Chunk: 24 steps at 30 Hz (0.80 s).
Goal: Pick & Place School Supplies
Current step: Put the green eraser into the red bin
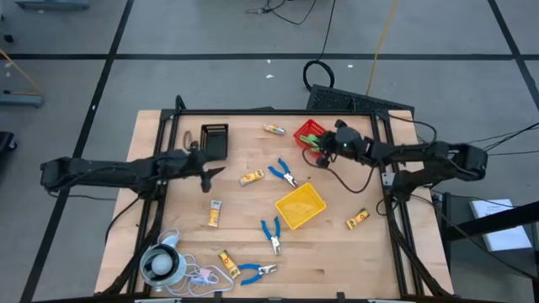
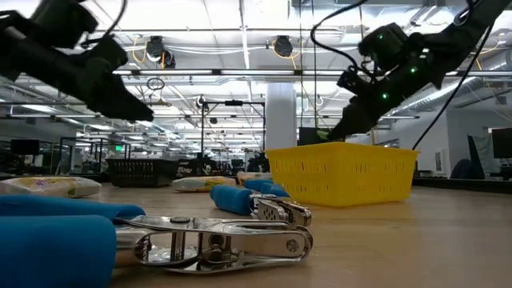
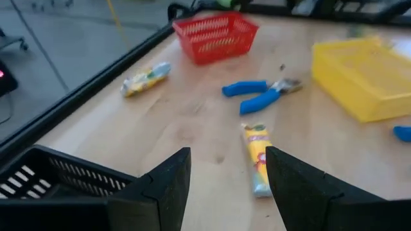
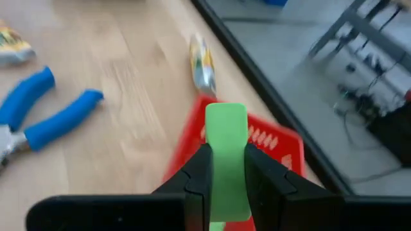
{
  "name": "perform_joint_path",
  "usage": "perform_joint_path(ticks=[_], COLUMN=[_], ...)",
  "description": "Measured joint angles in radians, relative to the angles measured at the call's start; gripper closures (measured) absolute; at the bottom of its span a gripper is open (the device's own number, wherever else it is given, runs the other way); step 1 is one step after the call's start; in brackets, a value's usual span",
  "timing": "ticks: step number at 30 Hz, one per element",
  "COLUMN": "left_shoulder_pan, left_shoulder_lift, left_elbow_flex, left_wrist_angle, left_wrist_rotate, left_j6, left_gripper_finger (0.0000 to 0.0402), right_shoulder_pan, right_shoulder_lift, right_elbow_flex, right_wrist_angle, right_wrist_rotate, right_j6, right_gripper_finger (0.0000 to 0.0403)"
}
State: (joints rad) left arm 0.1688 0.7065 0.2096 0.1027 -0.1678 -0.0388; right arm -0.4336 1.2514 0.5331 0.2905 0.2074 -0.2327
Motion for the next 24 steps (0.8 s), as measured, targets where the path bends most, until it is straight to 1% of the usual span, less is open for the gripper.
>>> perform_joint_path(ticks=[5,7,11,14,16,20,24], left_shoulder_pan=[0.0,0.001,0.001,0.001,-0.006,-0.026,-0.039], left_shoulder_lift=[0.264,0.367,0.536,0.626,0.674,0.746,0.799], left_elbow_flex=[0.162,0.234,0.359,0.428,0.455,0.512,0.564], left_wrist_angle=[-0.038,-0.08,-0.174,-0.238,-0.246,-0.242,-0.29], left_wrist_rotate=[-0.016,-0.018,-0.009,0.017,0.043,0.089,0.089], left_j6=[0.046,0.06,0.067,0.063,0.046,0.021,0.014], left_gripper_finger=[0.0197,0.0197,0.0197,0.0197,0.0197,0.0197,0.0197], right_shoulder_pan=[-0.077,-0.102,-0.143,-0.168,-0.181,-0.195,-0.193], right_shoulder_lift=[0.0,0.0,0.0,0.005,0.014,0.043,0.061], right_elbow_flex=[0.0,0.001,0.014,0.017,0.017,0.017,0.017], right_wrist_angle=[-0.062,-0.081,-0.152,-0.179,-0.193,-0.211,-0.206], right_wrist_rotate=[-0.096,-0.146,-0.193,-0.242,-0.265,-0.265,-0.279], right_j6=[0.011,0.016,0.018,0.014,0.014,0.001,-0.012], right_gripper_finger=[0.0349,0.0349,0.0349,0.0349,0.0349,0.0349,0.0349])
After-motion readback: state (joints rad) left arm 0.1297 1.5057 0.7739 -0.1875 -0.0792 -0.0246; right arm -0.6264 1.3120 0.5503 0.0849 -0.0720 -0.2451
